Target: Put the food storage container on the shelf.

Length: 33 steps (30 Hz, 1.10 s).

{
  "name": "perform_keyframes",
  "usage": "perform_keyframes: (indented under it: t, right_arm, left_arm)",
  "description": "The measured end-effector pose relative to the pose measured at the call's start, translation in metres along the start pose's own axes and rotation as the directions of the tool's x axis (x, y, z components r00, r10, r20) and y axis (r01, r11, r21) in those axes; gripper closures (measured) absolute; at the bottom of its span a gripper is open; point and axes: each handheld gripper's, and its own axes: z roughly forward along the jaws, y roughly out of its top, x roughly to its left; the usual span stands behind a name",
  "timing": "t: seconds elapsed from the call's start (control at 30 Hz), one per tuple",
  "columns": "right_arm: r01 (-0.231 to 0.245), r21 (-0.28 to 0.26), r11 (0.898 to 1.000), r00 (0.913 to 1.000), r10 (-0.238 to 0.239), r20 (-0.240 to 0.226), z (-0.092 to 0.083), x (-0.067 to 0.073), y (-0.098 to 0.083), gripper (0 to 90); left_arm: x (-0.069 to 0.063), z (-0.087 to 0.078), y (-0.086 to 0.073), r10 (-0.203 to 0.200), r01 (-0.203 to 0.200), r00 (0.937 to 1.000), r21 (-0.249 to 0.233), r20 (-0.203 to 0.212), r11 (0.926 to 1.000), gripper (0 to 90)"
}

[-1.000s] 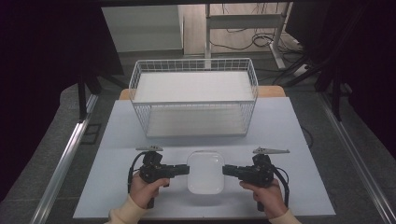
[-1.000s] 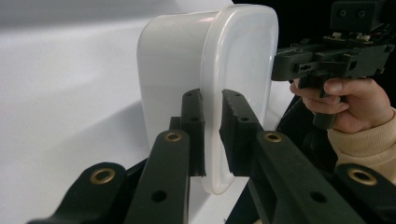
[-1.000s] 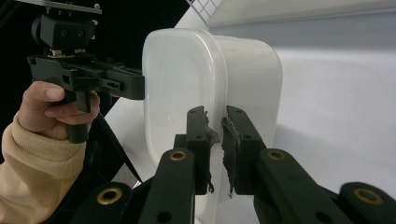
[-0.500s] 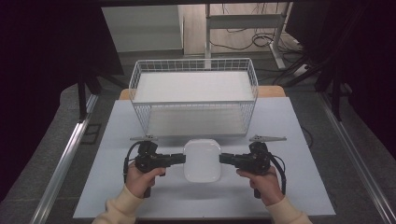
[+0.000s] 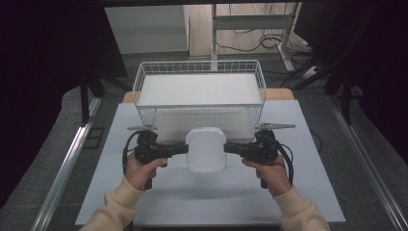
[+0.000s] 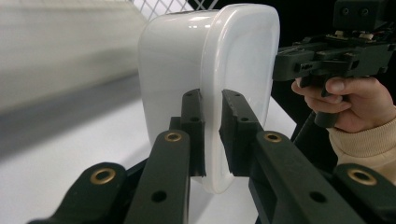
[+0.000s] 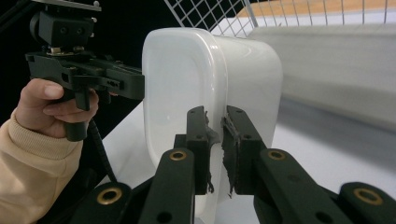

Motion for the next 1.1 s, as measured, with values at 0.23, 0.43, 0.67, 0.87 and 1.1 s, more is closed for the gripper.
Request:
perform_keyframes:
  t: [0.23, 0.43, 0.67, 0.87, 1.1]
  right_arm:
    - [0.024, -0.012, 1.000, 0.9997, -0.024, 0.002, 0.000, 0.004, 0.013, 81.1]
    - [0.037, -0.016, 0.999, 0.9993, -0.037, 0.004, 0.000, 0.005, 0.023, 81.1]
    - [0.056, -0.021, 0.998, 0.9984, -0.056, 0.014, 0.000, 0.007, 0.038, 81.1]
    - [0.065, -0.017, 0.998, 0.9977, -0.064, 0.022, 0.002, 0.009, 0.049, 81.1]
    - [0.064, -0.026, 0.998, 0.9979, -0.063, 0.013, 0.004, 0.009, 0.059, 81.1]
  left_arm:
    - [-0.002, -0.006, 0.012, 0.024, -0.025, 0.9997, -0.023, -0.006, 0.9994, 80.5]
    - [-0.003, -0.009, 0.022, 0.039, -0.039, 0.9992, -0.025, -0.013, 0.9989, 80.6]
    - [-0.002, -0.013, 0.034, 0.048, -0.049, 0.9987, -0.032, -0.015, 0.9983, 80.6]
    - [-0.002, -0.016, 0.046, 0.059, -0.060, 0.9980, -0.036, -0.023, 0.9975, 80.6]
    - [0.001, -0.020, 0.056, 0.058, -0.059, 0.9981, -0.041, -0.021, 0.9975, 80.5]
